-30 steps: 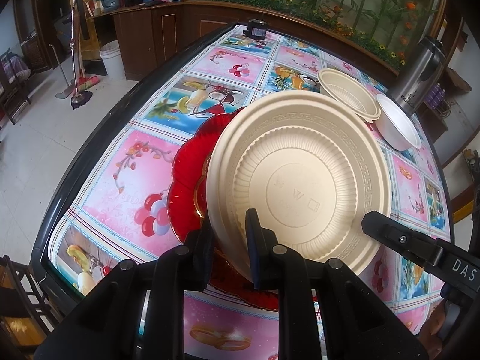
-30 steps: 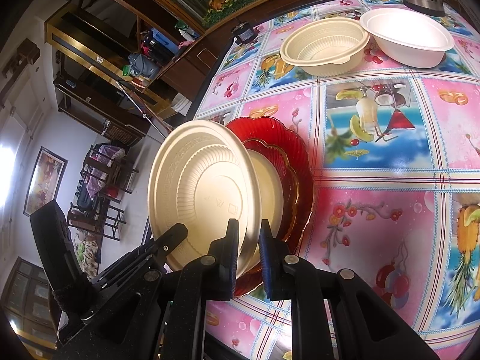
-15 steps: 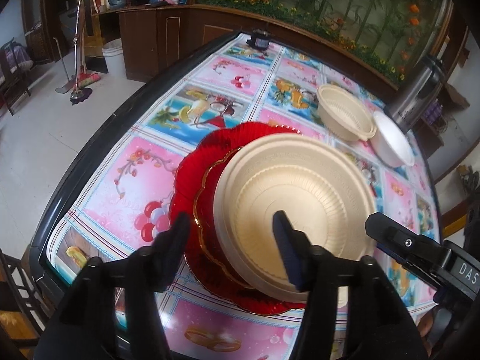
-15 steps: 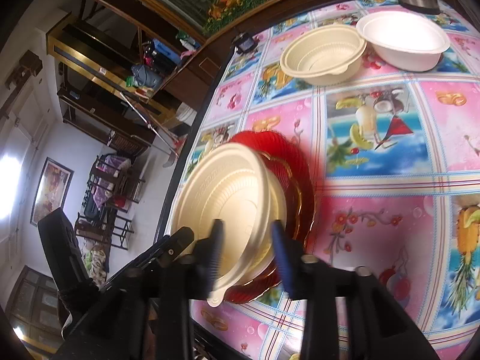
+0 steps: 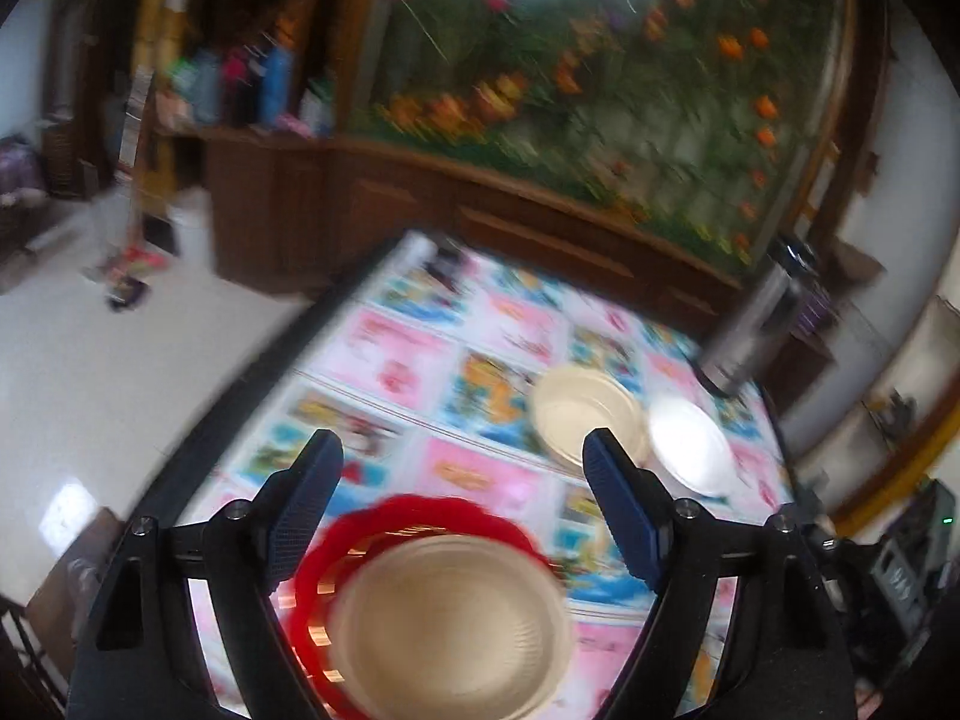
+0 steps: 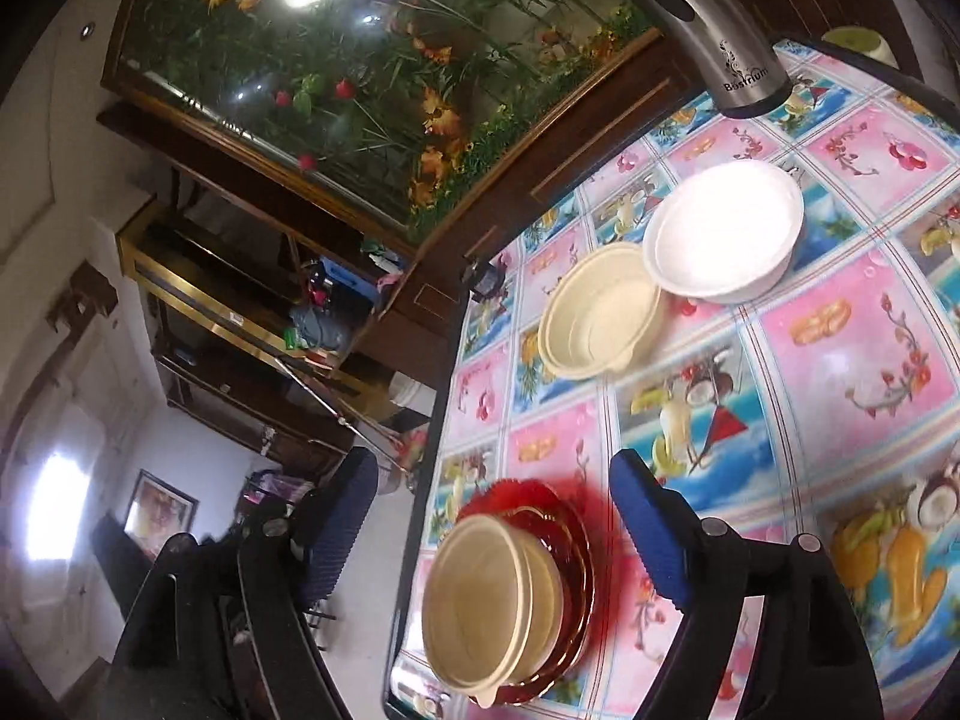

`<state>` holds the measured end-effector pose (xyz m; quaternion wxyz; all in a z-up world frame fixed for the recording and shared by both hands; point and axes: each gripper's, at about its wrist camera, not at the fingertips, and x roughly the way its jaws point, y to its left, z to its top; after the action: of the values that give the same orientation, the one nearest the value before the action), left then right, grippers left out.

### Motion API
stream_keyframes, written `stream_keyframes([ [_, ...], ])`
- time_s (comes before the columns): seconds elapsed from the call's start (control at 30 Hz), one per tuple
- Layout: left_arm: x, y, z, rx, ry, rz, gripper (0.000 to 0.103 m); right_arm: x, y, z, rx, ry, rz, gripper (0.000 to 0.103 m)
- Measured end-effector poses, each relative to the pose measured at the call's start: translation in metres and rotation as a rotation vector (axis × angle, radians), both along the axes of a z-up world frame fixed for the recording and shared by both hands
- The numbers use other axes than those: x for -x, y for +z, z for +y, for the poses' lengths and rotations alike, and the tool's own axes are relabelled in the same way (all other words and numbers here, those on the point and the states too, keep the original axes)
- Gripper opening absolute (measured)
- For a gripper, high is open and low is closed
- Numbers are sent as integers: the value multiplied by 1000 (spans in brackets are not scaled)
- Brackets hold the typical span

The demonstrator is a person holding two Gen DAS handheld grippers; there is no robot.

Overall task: Organize plates and bowls
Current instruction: 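Lower the tan plate onto the white plate and open both grippers, then grasp the rim of the second tan plate with both grippers and lift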

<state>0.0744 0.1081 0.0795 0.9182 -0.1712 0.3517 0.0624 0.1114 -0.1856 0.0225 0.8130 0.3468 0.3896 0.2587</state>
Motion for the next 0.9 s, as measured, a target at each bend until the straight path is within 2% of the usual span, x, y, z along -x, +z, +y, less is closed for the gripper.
stream_keyframes([
  [0.07,-31,-12,-7,25,-48,87,83,-13,-5,-3,-2,6,34,82],
  [0.17,-87,-42,-15,50,-70,236,83,-42,-17,-6,-12,20,94,82],
  [0.3,-140,-93,-17,150,-36,416,82,-79,-36,-1,1,32,148,82],
  [0.4,-162,-113,-25,180,-24,475,82,-105,-54,0,8,22,205,80],
  [0.47,-175,-119,-31,167,-20,484,82,-119,-63,1,15,13,226,79],
  [0.57,-195,-129,-38,197,-41,504,82,-138,-74,1,10,5,250,76],
  [0.77,-220,-149,-46,199,-46,562,81,-165,-93,9,60,-1,295,63],
  [0.87,-224,-158,-49,200,-56,590,70,-171,-101,13,76,-12,314,62],
  [0.9,-225,-160,-50,187,-61,597,61,-172,-103,15,80,-8,317,59],
])
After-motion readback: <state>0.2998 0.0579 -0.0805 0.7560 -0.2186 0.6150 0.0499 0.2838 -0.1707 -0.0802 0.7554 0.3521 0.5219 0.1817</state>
